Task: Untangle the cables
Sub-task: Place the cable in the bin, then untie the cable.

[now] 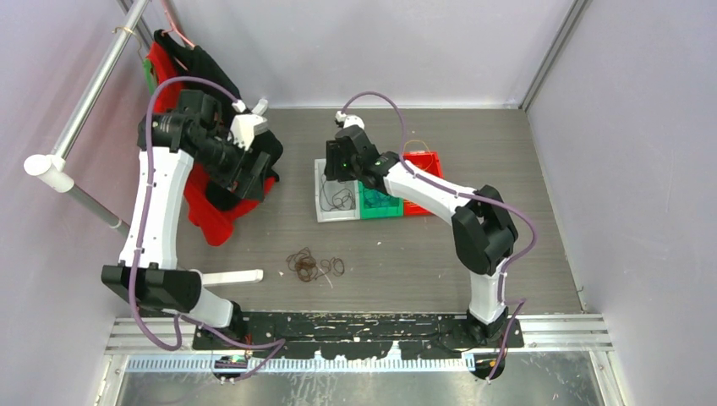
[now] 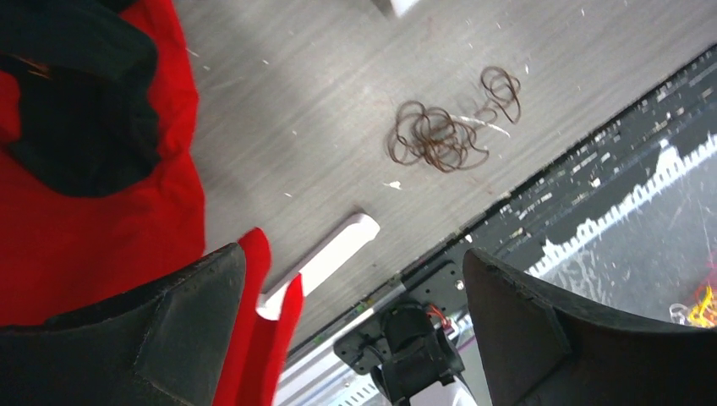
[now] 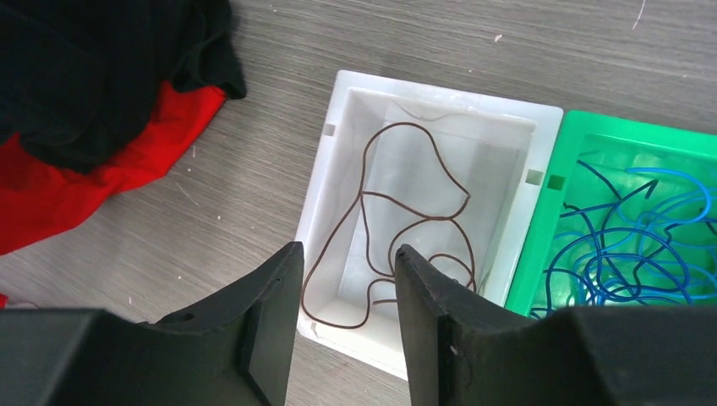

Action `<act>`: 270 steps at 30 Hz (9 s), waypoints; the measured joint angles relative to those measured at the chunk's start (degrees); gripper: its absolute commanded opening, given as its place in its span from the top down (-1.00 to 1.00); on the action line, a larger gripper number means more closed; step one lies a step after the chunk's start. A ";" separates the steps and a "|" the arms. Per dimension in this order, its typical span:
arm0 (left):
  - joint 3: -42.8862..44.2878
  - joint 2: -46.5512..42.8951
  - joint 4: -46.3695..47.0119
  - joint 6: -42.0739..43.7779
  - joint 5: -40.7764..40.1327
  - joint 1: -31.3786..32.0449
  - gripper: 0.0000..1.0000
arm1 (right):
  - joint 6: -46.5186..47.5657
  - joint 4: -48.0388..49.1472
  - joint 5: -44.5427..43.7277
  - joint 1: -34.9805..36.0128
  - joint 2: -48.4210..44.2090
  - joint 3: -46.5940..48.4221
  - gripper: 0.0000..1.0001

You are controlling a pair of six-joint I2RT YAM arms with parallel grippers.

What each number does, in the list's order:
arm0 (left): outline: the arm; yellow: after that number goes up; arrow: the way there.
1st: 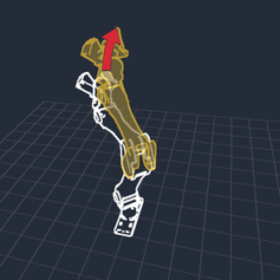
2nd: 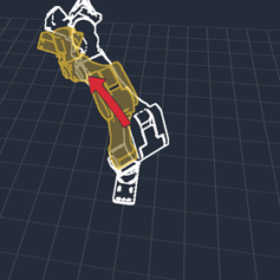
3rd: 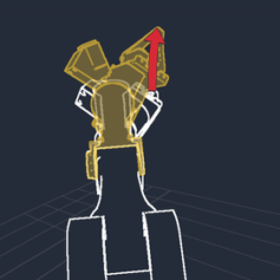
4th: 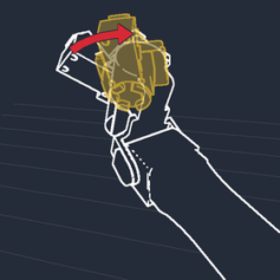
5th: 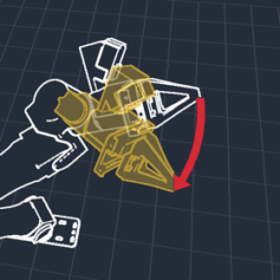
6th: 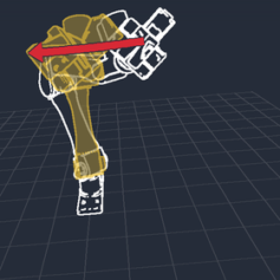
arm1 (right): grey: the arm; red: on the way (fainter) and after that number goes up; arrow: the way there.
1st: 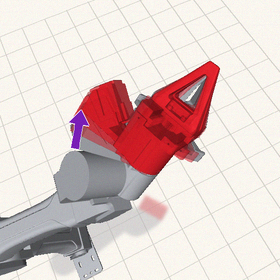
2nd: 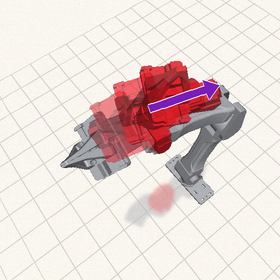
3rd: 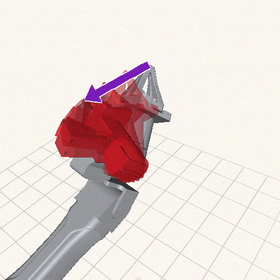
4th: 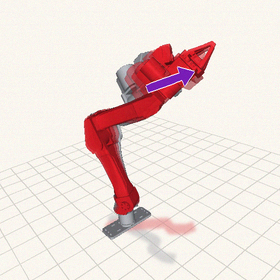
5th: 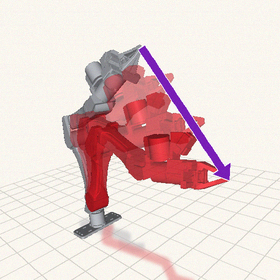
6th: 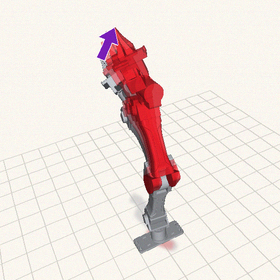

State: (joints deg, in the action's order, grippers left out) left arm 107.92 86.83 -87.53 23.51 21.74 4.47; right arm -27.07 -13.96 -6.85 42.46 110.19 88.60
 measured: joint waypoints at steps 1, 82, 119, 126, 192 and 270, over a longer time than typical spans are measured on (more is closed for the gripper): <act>-1.73 -0.96 -0.09 0.28 0.57 0.00 -0.99 | 0.48 -0.09 -0.02 0.28 -0.46 -0.02 -0.04; -55.69 -43.80 54.38 -27.26 42.36 0.02 1.00 | -13.79 17.44 28.92 14.32 -29.73 -12.41 0.56; -38.34 -39.30 62.10 -43.87 47.30 0.07 1.00 | 6.05 35.19 22.40 19.74 -21.84 -24.22 0.34; -34.23 -37.73 65.85 -48.59 49.46 0.07 1.00 | 2.21 41.33 20.76 19.69 -19.19 -29.75 0.35; -15.32 -30.16 79.60 -54.75 47.91 0.07 1.00 | 6.23 27.87 12.68 17.42 -33.18 -32.44 -0.11; -14.14 -30.05 79.65 -55.04 46.88 0.35 1.00 | 2.34 35.98 13.99 20.22 -28.15 -30.99 0.65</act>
State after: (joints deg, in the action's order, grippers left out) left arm 93.78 56.77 -7.88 -31.53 68.62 4.82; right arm -24.73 22.02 7.14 62.67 82.04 57.60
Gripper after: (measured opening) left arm 0.010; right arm 0.198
